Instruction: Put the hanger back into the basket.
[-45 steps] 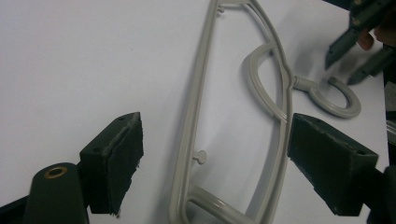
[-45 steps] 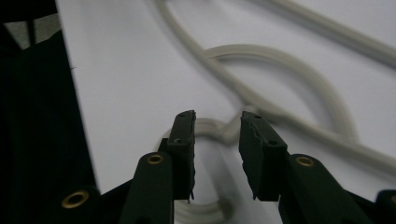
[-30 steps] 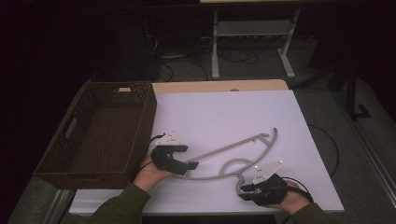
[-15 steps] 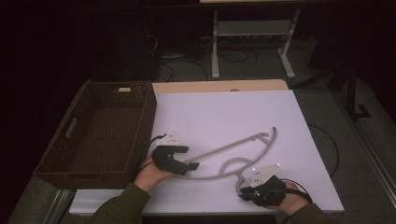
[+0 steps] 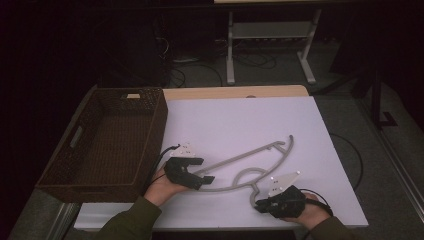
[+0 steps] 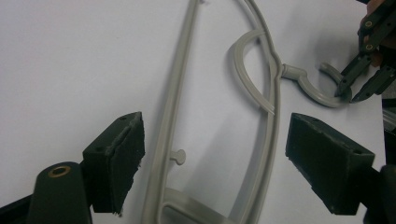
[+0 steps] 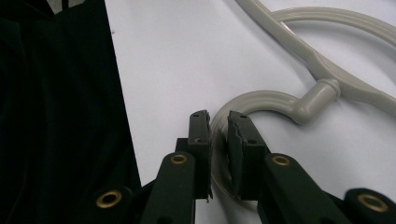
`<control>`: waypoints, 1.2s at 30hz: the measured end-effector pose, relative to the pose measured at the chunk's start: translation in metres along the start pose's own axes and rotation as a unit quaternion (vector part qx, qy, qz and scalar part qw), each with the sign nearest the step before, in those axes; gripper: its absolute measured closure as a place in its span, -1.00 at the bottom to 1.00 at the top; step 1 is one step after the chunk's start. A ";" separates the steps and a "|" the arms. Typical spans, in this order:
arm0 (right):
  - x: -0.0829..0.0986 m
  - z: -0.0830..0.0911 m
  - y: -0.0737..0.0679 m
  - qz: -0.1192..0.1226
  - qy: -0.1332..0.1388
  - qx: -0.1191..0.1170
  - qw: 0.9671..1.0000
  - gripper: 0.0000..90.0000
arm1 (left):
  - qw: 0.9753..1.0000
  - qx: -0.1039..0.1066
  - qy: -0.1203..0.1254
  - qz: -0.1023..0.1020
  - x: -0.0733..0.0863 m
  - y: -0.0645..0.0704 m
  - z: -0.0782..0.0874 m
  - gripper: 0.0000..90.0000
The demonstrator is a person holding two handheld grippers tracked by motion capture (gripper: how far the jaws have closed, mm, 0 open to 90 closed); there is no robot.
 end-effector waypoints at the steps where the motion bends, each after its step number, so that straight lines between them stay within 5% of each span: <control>1: 0.000 0.000 0.000 0.005 -0.001 0.001 1.000 0.77 | 1.000 0.000 0.001 0.000 0.000 0.000 0.000 -0.56; 7: -0.001 -0.001 0.000 0.006 0.001 0.000 1.000 0.78 | 1.000 0.004 -0.003 -0.003 0.001 0.002 -0.002 -0.56; 8: -0.001 0.000 0.000 0.008 0.005 0.004 1.000 1.00 | 1.000 0.005 -0.005 -0.006 0.001 0.002 -0.002 -0.56; 10: -0.004 0.006 0.000 -0.013 0.034 -0.007 0.999 1.00 | 1.000 0.007 -0.005 -0.004 0.001 0.004 -0.003 -0.56; 13: -0.001 0.004 0.001 0.016 0.013 0.001 1.000 0.90 | 1.000 0.008 -0.010 -0.011 0.001 0.004 -0.004 -0.56; 22: 0.005 0.004 0.001 0.041 0.007 -0.008 0.999 0.64 | 1.000 0.009 -0.005 -0.002 0.001 0.005 -0.005 -0.55; 33: 0.006 -0.003 -0.002 0.087 -0.005 0.005 0.996 0.74 | 1.000 0.009 -0.016 -0.012 0.002 0.005 -0.007 -0.55; 36: 0.005 -0.003 -0.003 0.083 -0.005 0.005 0.997 0.76 | 1.000 0.011 -0.019 -0.014 0.002 0.006 -0.009 -0.55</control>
Point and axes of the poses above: each handheld gripper's, and its own axes: z roughly backward along the jaws, x roughly out of its underside, y roughly to its right, the point moved 1 cm from there along -z, roughly forward along the jaws, and after that the axes turned 6 degrees about z, right-handed, at the moved point
